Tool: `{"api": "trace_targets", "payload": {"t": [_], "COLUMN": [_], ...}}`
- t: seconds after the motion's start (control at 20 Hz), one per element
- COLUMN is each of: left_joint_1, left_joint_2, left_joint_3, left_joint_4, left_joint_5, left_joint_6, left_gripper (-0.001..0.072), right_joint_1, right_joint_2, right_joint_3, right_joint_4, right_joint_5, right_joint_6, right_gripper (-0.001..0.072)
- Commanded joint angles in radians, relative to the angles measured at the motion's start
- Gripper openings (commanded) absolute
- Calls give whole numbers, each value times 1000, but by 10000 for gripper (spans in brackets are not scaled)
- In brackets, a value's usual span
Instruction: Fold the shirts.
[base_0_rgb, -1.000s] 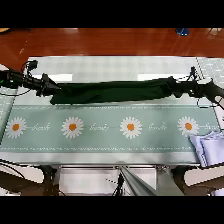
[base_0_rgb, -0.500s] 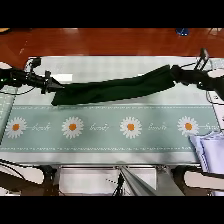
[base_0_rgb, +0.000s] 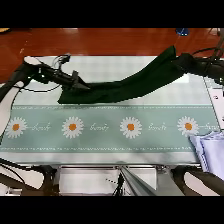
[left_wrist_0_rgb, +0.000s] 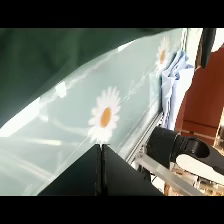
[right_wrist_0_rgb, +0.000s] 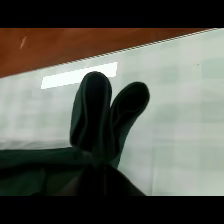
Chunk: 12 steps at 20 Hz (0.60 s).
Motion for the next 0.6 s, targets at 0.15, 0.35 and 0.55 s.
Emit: {"api": "trace_targets", "payload": {"t": [0.15,0.35,0.55], "left_joint_1": [-218,-351,-451], "left_joint_2": [0,-1,-8], "left_joint_3": [1,1,1], "left_joint_4": [-35,-34,-35], "left_joint_5": [170,263,374], "left_joint_6": [-21,-40,-83], "left_gripper": [23,23,23], "right_joint_1": [119,151,151], "right_joint_2": [187,287,380], "right_joint_3": [1,1,1], "right_joint_4": [-236,-271,-271], "right_joint_5": [70,100,179], "right_joint_6": [212,282,352], "right_gripper": [18,18,18]}}
